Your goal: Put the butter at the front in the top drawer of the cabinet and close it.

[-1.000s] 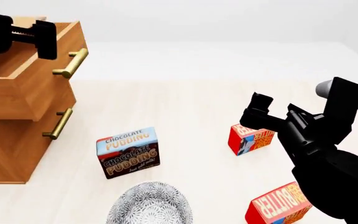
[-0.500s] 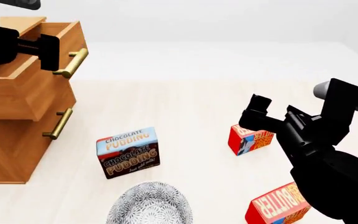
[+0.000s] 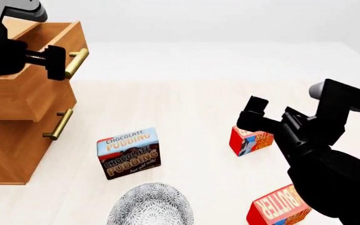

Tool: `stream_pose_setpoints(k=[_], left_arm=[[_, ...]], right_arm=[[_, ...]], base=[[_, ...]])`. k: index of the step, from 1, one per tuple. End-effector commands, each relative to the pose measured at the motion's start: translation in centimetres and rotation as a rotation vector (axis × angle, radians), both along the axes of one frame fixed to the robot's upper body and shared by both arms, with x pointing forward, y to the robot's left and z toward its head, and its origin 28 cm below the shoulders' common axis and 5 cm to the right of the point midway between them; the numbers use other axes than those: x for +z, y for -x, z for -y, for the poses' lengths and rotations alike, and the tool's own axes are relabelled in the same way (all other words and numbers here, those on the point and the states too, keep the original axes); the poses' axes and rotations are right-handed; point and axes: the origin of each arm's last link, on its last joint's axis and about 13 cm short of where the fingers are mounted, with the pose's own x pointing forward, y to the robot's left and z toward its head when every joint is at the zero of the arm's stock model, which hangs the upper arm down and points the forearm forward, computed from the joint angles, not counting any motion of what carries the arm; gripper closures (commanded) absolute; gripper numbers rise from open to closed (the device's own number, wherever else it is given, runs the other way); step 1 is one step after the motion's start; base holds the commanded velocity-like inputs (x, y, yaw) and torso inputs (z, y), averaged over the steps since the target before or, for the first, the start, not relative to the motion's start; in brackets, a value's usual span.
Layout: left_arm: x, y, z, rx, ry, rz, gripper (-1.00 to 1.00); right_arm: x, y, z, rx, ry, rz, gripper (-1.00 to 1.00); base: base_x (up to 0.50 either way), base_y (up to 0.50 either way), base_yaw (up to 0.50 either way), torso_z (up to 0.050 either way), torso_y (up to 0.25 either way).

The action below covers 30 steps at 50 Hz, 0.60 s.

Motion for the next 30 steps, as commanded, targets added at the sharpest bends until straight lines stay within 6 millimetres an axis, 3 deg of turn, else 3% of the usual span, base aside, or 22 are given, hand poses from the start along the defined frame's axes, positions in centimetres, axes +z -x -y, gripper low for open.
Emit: stream_pose_setpoints(k=[1,30], left_arm=[[-1.0,-0.3,-0.4,-0.008,0.029,-0.016,-1.0],[-2.4,-1.0,0.5,-0.087,0.051,-0.038,-1.0]], right_arm=[[-0.1,-0.2,-0.3,0.003,0.004,-0.011,-1.0],[-0.5,-0.7,-0.2,-0.014,-0.019,-0.04,-1.0]], base=[[0.0,0.0,0.0,0.0,0.0],[0.0,0.0,0.0,0.0,0.0]])
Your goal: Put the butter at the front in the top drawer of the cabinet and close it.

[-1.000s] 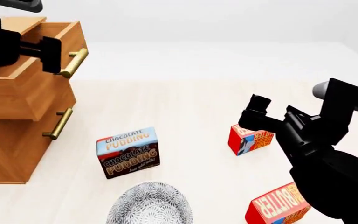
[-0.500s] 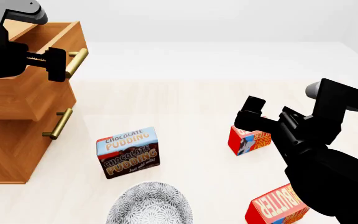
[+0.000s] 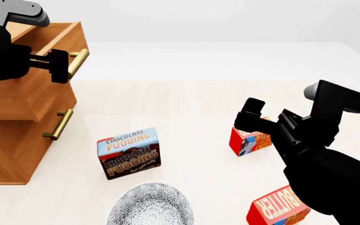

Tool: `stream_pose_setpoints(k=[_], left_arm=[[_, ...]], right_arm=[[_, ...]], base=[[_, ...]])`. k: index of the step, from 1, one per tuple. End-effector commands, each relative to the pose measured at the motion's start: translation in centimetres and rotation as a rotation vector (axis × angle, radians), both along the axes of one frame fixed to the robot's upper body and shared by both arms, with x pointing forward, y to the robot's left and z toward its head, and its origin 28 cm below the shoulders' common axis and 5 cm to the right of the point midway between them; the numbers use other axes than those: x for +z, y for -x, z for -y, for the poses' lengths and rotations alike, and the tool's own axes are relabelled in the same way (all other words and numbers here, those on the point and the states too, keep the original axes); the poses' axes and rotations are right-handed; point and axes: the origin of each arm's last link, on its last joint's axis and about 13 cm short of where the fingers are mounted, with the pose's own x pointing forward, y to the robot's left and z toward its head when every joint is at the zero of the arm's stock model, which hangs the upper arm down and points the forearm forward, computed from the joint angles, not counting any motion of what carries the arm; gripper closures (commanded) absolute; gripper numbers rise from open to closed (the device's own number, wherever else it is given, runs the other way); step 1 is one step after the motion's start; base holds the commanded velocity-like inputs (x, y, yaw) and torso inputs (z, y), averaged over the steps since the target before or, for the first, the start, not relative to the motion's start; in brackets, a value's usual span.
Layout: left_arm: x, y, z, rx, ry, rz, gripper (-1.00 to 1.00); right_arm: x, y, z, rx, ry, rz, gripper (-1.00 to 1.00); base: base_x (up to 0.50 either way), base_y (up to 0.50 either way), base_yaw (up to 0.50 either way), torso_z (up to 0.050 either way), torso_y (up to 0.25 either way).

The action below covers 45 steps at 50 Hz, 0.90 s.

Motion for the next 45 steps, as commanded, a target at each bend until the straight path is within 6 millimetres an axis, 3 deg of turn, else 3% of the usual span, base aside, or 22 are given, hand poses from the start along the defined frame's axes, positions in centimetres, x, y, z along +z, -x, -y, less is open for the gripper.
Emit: stream_pose_setpoints(k=[1,45], left_arm=[[-1.3,-0.4,1.0,-0.058,0.02,-0.038,-1.0],[-1.5,0.9,5.1,-0.344,0.047,-0.001,-1.0]], right_arm=[[-0.2,-0.2,0.1,-0.009,-0.014,-0.014,-1.0],[-0.3,-0.2,0.8,-0.055,-0.038,-0.043,-1.0]], base=[[0.0,0.0,0.0,0.0,0.0],[0.0,0.0,0.0,-0.001,0.0]])
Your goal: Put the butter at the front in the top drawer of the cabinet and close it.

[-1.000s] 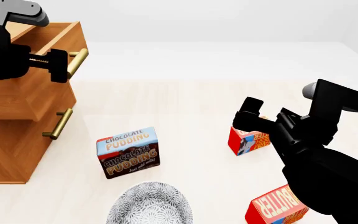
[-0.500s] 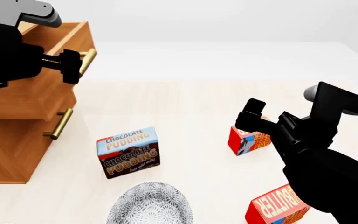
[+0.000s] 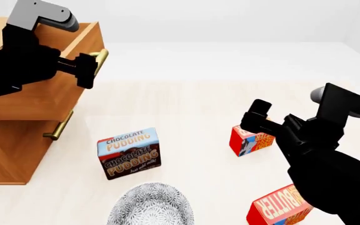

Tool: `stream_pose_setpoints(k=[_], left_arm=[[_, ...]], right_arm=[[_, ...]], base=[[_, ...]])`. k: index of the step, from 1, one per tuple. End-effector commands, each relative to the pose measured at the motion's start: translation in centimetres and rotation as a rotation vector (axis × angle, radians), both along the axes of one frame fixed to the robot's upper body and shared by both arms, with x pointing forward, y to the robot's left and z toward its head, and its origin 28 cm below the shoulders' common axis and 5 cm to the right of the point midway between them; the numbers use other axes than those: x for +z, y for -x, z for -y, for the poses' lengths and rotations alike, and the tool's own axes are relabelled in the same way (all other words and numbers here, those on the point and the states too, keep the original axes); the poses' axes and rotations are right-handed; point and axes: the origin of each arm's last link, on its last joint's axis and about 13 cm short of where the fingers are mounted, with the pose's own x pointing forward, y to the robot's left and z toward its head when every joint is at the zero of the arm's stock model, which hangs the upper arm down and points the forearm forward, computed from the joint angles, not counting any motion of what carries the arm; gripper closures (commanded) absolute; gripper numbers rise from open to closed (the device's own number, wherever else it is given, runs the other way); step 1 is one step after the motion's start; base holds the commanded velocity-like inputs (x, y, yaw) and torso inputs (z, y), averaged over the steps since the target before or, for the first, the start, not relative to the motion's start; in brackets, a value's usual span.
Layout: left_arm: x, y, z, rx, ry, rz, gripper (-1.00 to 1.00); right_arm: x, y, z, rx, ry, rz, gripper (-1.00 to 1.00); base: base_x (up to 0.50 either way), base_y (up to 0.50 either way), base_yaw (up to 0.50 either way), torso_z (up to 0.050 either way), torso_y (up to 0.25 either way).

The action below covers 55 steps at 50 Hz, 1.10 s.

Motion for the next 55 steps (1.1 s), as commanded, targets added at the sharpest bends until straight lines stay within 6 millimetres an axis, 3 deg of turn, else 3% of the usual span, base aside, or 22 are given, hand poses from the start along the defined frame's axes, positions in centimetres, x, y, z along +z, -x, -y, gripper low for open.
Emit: stream_pose_setpoints(k=[1,55], left_arm=[[-1.0,0.6,1.8,-0.153,0.048,-0.058,-1.0],[0.9,2.2,4.3,-0.283,0.029,0.012,-1.0]], right_arm=[[0.0,0.0,0.1,-0.007,-0.005,-0.005,-1.0],[-0.7,0.5,1.0,-0.01,-0.041,-0.012,-1.0]], base=[[0.0,0.0,0.0,0.0,0.0],[0.0,0.0,0.0,0.0,0.0]])
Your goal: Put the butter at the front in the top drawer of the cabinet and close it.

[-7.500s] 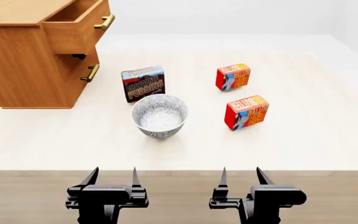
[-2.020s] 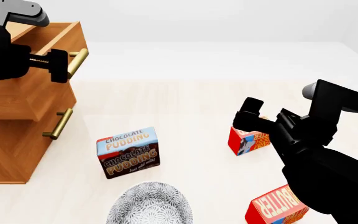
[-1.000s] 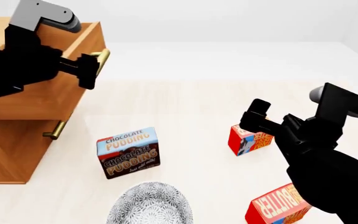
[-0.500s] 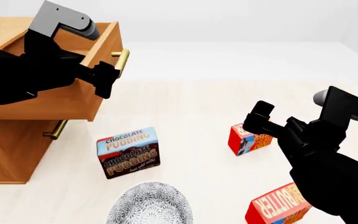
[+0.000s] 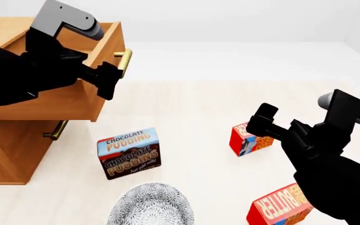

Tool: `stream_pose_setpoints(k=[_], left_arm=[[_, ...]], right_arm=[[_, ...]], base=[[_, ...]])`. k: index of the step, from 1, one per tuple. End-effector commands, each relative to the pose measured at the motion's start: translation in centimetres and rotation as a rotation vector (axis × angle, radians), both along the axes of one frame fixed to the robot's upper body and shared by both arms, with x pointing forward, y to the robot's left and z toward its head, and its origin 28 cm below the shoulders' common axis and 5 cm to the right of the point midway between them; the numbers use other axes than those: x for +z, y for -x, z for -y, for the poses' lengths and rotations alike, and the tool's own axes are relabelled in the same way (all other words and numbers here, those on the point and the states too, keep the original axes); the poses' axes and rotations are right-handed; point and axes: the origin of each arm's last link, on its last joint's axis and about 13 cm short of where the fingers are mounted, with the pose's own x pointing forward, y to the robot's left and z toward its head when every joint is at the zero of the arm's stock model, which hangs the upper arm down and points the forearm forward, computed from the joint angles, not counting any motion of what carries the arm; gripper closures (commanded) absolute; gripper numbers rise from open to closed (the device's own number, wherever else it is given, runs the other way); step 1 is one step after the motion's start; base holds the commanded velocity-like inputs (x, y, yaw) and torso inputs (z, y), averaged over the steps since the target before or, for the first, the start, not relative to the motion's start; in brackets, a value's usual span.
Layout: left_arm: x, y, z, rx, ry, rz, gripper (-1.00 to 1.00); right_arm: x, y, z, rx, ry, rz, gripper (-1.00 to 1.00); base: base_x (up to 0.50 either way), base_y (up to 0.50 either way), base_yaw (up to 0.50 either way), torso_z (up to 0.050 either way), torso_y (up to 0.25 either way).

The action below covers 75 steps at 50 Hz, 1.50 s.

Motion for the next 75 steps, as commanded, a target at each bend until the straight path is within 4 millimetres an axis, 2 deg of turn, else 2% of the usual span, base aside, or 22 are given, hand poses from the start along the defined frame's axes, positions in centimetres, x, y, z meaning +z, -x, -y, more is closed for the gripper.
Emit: stream_pose_setpoints(k=[1,12,24,33,38,40,44,49,52,65,69,75], left_arm=[[0.7,0.5,1.2,-0.098,0.048,0.004,-1.0],[1.3,1.0,0.7,-0.046,0.018,0.036,-1.0],[2.6,2.4,0.3,0.008,-0.021,0.095,-1.0],[4.2,5.0,0.4,0.016,-0.02,0.205,-1.0],[4.2,7.1,0.8,0.079,0.049,0.367,-1.0],[4.0,7.8,0.9,0.159,0.1,0.47,-1.0],[2.3,9.6,1.1,0.255,0.17,0.631,-1.0],[-3.1,10.9,1.5,0.385,0.312,0.795,-1.0],[-5.0,11.5,1.6,0.433,0.351,0.863,-1.0],[-8.9,14.9,2.4,0.507,0.456,1.021,-1.0],[-10.0,15.0,2.4,0.551,0.501,1.04,-1.0],[-11.6,14.8,2.1,0.589,0.461,1.047,-1.0]], right_arm=[[0.0,0.1,0.0,0.001,-0.004,0.0,-1.0],[0.0,0.2,-0.1,0.012,-0.003,0.002,-1.0],[0.2,0.6,-0.2,0.022,-0.001,0.008,-1.0],[0.1,0.9,-0.1,0.03,-0.002,0.012,-1.0],[-0.1,0.9,0.0,0.028,-0.005,0.013,-1.0],[-0.2,0.8,0.0,0.026,-0.007,0.01,-1.0],[-0.1,0.6,-0.1,0.024,-0.007,0.011,-1.0],[-0.1,0.5,-0.3,0.015,0.003,0.024,-1.0],[-0.2,0.5,-0.3,0.007,0.02,0.029,-1.0],[0.1,0.4,-0.8,-0.022,0.056,0.075,-1.0],[0.6,0.5,-0.9,-0.041,0.058,0.085,-1.0],[0.6,0.7,-1.2,-0.064,0.079,0.083,-1.0]], base=[[0.0,0.0,0.0,0.0,0.0],[0.0,0.0,0.0,0.0,0.0],[0.0,0.0,0.0,0.0,0.0],[0.0,0.0,0.0,0.0,0.0],[0.0,0.0,0.0,0.0,0.0],[0.0,0.0,0.0,0.0,0.0],[0.0,0.0,0.0,0.0,0.0],[0.0,0.0,0.0,0.0,0.0],[0.0,0.0,0.0,0.0,0.0],[0.0,0.0,0.0,0.0,0.0],[0.0,0.0,0.0,0.0,0.0],[0.0,0.0,0.0,0.0,0.0]])
